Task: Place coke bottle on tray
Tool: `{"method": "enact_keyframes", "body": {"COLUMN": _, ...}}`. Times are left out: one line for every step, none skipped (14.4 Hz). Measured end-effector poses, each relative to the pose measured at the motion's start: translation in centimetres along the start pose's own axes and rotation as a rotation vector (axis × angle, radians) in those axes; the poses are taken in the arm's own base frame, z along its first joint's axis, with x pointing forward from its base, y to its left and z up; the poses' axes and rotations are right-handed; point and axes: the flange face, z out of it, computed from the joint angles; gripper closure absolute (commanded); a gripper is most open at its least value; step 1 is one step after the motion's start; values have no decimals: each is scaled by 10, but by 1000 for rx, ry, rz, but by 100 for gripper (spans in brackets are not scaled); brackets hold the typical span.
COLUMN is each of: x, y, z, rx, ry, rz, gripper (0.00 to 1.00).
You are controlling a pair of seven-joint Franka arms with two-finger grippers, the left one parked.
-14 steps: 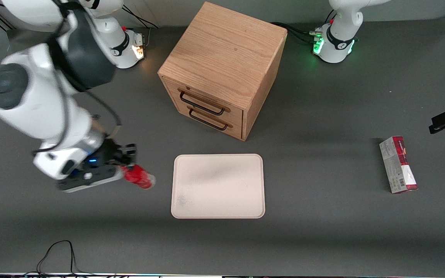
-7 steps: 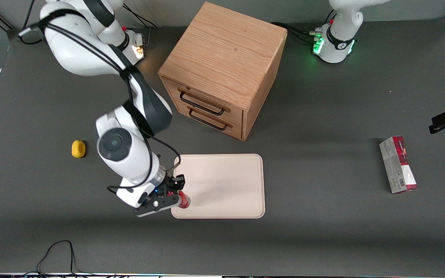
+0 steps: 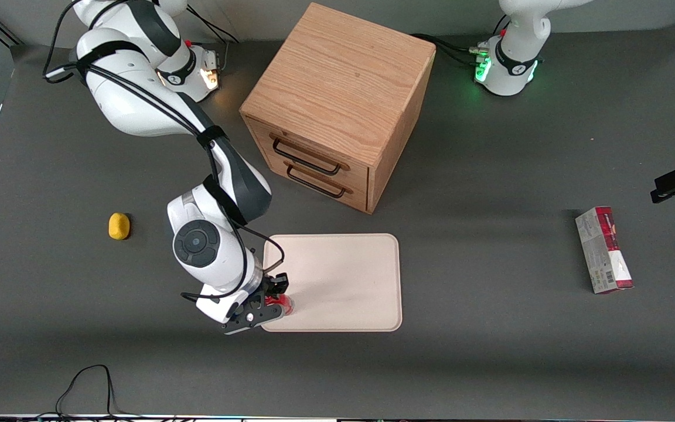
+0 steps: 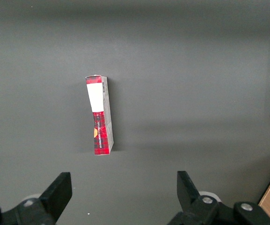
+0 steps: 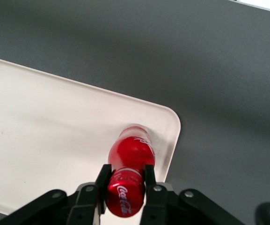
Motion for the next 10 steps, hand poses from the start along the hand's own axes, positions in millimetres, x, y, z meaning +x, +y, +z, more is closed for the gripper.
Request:
{"method": "enact_keyframes", "body": {"x": 0, "y": 1, "z": 0, "rx": 0, "ry": 1, "rz": 2, "gripper": 0}}
{"method": "enact_keyframes", "body": {"x": 0, "y": 2, "z": 0, "rx": 0, "ry": 2, "rz": 6, "gripper": 0}}
{"method": "enact_keyframes", "body": {"x": 1, "y": 3, "z": -1, "rx": 0, "ry": 3, "rz": 11, "gripper": 0}}
{"method": "enact_keyframes", "body": {"x": 1, "y": 4, "z": -2, "rx": 0, "ry": 5, "rz": 18, "gripper": 0}}
{"method": "enact_keyframes", "body": {"x": 2, "y": 5, "z": -5, "rx": 1, "ry": 10, "rz": 29, "gripper": 0}}
{"method": "enact_keyframes", "body": {"x": 3, "y": 5, "z": -10, "rx": 2, "ry": 19, "rz": 38, "gripper": 0}}
{"method": "enact_keyframes", "body": {"x": 4, "y": 5, "z": -21, "rx": 2, "ry": 33, "rz": 43, "gripper": 0}}
{"method": "enact_keyframes", "body": {"x": 5, "y": 7, "z": -35, "rx": -2, "ry": 46, "rz": 53, "gripper": 0}}
{"method": "enact_keyframes", "body": {"x": 5, "y": 14, "z": -51, "rx": -13, "ry": 52, "rz": 66, "gripper": 0}}
{"method": "enact_keyframes", "body": {"x": 5, "y": 26, "z": -68, "rx": -28, "ry": 54, "rz": 82, "gripper": 0}}
